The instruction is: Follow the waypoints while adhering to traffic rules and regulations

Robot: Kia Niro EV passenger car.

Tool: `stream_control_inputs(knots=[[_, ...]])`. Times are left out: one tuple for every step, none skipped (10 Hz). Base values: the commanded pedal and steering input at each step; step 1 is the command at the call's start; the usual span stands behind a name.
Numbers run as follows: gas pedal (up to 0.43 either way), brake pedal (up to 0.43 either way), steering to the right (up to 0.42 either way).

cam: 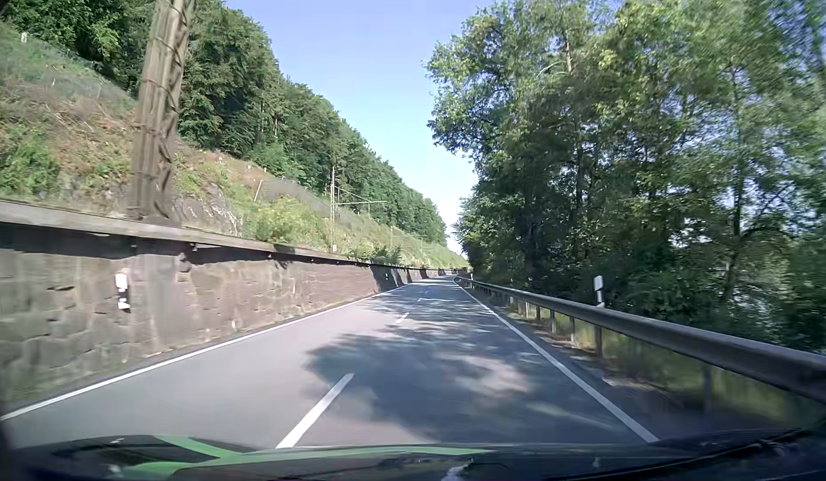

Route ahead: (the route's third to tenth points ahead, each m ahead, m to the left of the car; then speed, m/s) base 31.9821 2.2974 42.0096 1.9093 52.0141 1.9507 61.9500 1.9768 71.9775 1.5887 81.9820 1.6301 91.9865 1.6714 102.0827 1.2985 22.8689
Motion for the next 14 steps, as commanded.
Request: stream_control_inputs(knots=[[0.240, 0.000, -0.002], [0.240, 0.000, -0.002], [0.240, 0.000, -0.002], [0.240, 0.000, -0.003], [0.240, 0.000, -0.003], [0.228, 0.000, -0.003], [0.228, 0.000, -0.003], [0.228, 0.000, -0.003], [0.228, 0.000, -0.004], [0.240, 0.000, -0.003], [0.240, 0.000, -0.003], [0.240, 0.000, -0.003], [0.248, 0.000, -0.003], [0.248, 0.000, -0.003]])
